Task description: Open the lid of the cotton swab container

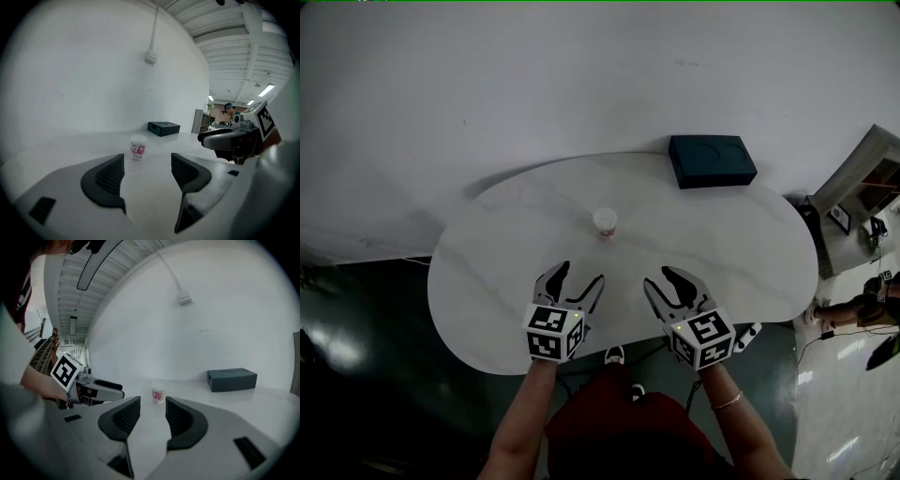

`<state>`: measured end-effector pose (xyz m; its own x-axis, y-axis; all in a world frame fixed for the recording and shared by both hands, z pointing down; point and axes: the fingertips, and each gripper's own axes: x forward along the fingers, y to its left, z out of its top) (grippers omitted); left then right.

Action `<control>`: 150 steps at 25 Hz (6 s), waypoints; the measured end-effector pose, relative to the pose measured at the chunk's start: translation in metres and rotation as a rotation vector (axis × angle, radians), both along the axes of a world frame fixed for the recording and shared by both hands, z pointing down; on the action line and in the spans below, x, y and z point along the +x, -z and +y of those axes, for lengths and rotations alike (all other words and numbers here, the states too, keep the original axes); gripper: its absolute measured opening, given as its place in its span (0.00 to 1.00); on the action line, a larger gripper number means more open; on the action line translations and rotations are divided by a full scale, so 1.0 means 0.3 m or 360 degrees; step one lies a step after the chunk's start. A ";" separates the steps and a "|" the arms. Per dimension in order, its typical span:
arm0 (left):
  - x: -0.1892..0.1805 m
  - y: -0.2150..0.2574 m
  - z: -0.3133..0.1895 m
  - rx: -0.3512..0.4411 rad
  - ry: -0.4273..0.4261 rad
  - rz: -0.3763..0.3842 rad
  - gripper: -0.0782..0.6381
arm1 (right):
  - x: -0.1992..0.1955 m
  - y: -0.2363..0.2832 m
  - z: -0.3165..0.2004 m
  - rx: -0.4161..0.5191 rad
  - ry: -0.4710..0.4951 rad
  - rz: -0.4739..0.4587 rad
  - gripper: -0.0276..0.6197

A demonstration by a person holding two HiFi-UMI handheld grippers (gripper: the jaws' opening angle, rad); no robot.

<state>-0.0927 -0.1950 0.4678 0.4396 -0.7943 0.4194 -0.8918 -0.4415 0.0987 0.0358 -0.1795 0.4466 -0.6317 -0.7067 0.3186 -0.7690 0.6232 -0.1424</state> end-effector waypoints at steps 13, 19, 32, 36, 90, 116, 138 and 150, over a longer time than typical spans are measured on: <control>0.034 -0.058 -0.228 -0.0012 -0.0166 -0.0077 0.53 | -0.033 -0.044 -0.111 -0.0047 -0.0043 0.0053 0.29; 0.059 -0.116 -0.298 -0.0047 -0.0189 -0.0104 0.53 | -0.048 -0.071 -0.149 -0.0082 -0.0044 0.0061 0.29; 0.097 -0.210 -0.402 -0.0074 -0.0222 -0.0180 0.53 | -0.033 -0.142 -0.207 -0.0166 -0.0080 0.0068 0.29; 0.101 -0.231 -0.421 -0.0075 -0.0235 -0.0197 0.53 | -0.035 -0.137 -0.218 -0.0169 -0.0091 0.0058 0.29; 0.226 0.004 -0.005 -0.0017 -0.0415 -0.0348 0.45 | -0.060 0.105 0.062 0.0095 0.0246 0.0091 0.29; 0.372 0.042 0.342 -0.0019 -0.0601 -0.0377 0.45 | -0.063 0.155 0.335 0.0248 0.0597 0.0383 0.40; 0.450 0.064 0.457 0.0050 -0.0769 -0.0505 0.45 | -0.015 0.152 0.432 0.0234 0.0720 0.0486 0.41; 0.422 0.054 0.505 0.0094 -0.0773 -0.0507 0.45 | -0.031 0.142 0.465 0.0120 0.0755 0.0421 0.41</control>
<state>0.0338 -0.0435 0.4516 0.6185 -0.5592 0.5521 -0.5675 -0.8038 -0.1785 0.0266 -0.0400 0.4039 -0.7920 -0.3906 0.4693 -0.4046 0.9114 0.0759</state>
